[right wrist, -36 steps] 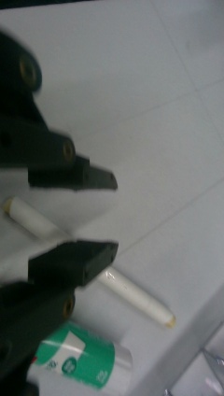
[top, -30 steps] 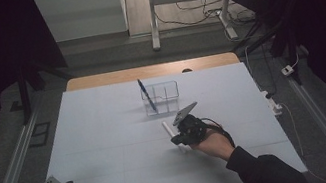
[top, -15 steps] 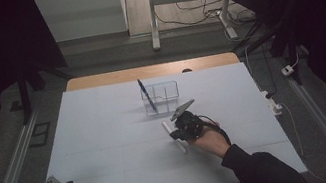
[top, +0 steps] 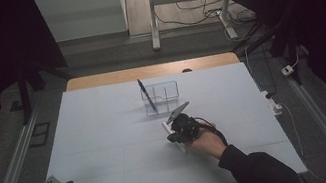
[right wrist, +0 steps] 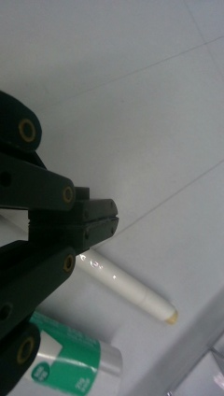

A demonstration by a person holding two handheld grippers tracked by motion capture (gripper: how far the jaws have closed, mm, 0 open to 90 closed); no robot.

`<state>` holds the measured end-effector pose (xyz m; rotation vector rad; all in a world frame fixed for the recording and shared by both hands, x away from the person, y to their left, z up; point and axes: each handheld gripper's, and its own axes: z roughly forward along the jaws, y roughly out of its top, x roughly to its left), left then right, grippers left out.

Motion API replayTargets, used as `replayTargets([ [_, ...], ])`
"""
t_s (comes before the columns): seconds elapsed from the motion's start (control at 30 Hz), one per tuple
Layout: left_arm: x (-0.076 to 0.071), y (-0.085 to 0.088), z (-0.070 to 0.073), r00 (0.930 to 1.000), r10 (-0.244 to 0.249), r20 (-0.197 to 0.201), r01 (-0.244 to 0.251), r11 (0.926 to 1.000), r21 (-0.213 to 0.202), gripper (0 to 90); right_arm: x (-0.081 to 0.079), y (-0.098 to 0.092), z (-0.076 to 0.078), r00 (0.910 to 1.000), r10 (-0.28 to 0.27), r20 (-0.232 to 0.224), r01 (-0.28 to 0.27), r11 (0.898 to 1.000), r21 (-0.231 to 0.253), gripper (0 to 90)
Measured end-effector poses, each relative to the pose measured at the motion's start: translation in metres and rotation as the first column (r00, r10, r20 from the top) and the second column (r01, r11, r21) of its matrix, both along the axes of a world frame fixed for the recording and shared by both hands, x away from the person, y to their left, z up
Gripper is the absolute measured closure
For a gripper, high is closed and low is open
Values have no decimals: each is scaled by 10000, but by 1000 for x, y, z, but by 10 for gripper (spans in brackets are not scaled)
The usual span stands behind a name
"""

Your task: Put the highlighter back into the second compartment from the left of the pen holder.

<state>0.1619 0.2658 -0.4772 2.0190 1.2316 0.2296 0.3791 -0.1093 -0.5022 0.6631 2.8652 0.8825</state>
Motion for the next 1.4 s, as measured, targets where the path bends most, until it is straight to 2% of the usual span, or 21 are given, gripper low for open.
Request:
replayTargets([
  [0.13,0,0,0,10000,5,-3,-5,10000,-16,16,-3,-3,-4,9998,86,-189,-90,9998,-170,898],
  [0.47,0,0,0,10000,-13,16,13,10000,-4,16,-2,-14,-8,9996,-21,-284,8,9990,-443,898],
  [0.87,0,0,0,10000,15,2,-15,10000,-24,16,0,-27,-6,9990,-279,-362,263,9986,-461,898],
  [1.4,0,0,0,10000,27,-1,-27,10000,-26,17,-8,-45,-4,9971,-515,-566,484,9973,-553,897],
])
